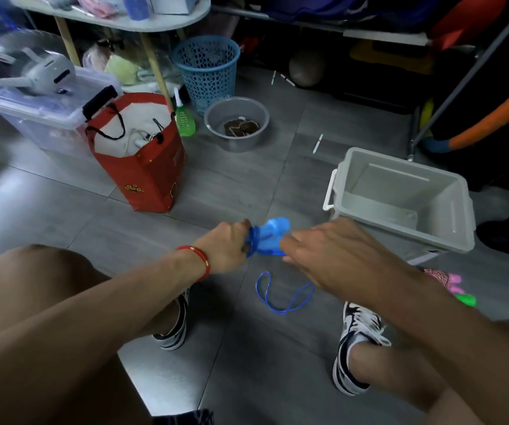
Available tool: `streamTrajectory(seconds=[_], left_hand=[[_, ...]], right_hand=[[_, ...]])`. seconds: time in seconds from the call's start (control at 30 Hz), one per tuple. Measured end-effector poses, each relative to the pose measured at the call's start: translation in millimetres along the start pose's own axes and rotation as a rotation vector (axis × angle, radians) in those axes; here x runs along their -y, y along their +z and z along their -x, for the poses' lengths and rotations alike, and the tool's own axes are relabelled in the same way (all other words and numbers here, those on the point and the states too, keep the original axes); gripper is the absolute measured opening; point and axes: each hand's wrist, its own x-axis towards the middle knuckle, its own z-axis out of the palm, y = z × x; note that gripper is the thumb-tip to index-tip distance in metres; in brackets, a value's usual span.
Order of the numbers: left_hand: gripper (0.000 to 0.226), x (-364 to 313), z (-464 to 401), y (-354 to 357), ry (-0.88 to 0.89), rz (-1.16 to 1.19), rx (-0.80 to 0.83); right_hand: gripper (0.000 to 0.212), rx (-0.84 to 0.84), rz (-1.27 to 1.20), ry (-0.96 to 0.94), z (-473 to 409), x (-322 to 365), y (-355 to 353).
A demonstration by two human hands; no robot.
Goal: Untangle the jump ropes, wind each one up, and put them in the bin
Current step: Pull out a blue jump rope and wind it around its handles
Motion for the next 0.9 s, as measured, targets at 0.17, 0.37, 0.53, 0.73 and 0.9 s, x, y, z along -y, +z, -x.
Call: streamTrajectory(seconds=[0.17, 0.37, 0.53, 0.73, 0.9], left_hand=[[0.025, -34.5, 26.4, 12.9, 0.260, -0.138, 0.294], [0.009, -45.7, 52.4, 8.1, 0.509, -0.009, 0.353], [0.022, -49.5, 68.3, -6.4, 0.631, 0.183, 0.300], [0.008, -29.8, 60.1, -31.2, 0.447, 0.469, 0.044], [0.026, -9.2, 37.1, -28.9, -0.015, 0.813, 0.001]], right_hand=[[0.026, -0.108, -0.064, -0.039, 5.3, -26.3, -11.7], [0.023, 0.077, -0.608, 0.179, 4.3, -50.4, -3.3], [0.008, 0.111, -1.295, 0.285, 7.3, -66.1, 27.7], [0.019, 0.132, -1.733, 0.180, 19.3, -32.7, 47.3], [0.025, 0.240, -1.191, 0.406, 3.7, 7.8, 51.0]])
